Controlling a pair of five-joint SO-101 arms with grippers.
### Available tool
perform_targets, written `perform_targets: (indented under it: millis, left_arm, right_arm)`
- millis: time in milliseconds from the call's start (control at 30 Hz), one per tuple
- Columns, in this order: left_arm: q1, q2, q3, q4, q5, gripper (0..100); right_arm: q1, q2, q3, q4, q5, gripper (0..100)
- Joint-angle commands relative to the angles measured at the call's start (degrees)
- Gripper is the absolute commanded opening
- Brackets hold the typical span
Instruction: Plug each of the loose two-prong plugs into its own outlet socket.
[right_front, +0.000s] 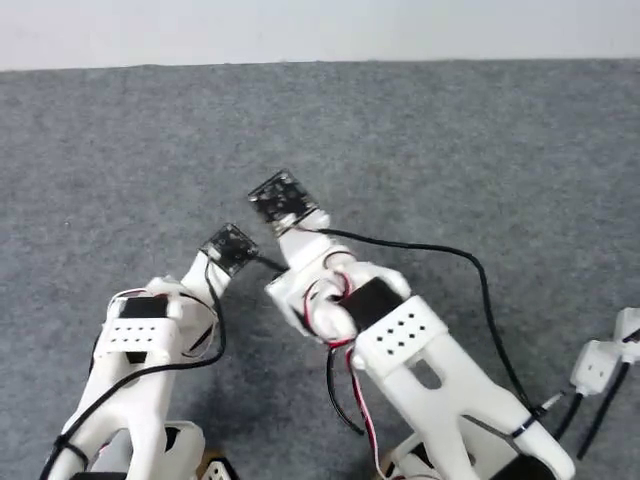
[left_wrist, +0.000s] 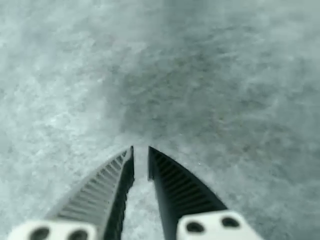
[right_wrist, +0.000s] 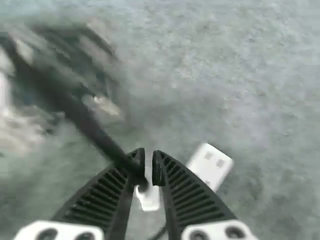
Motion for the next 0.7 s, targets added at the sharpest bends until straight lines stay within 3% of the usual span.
perform_targets:
  millis: [0, 100, 300, 467, 667]
  left_arm:
    - [-1.32, -1.41, -0.48, -1.58, 1.41, 5]
    - [-1.23, -1.41, -0.4, -1.58, 1.32, 5]
    - [-1.58, -1.41, -0.4, -1.23, 1.32, 5]
    - [-1.58, -1.41, -0.31, -1.14, 1.23, 5]
    - [-1.67, -1.41, -0.31, -1.14, 1.23, 5]
  right_arm:
    - [4.26, -1.71, 1.93, -5.58, 6.95, 0.9]
    - [4.7, -1.71, 4.22, -9.27, 10.64, 0.9]
    - [4.88, -1.71, 4.04, -9.36, 11.16, 1.8]
    - [11.74, -1.98, 3.52, -9.36, 5.36, 20.3]
    - [10.77, -5.41, 3.52, -7.69, 2.73, 19.1]
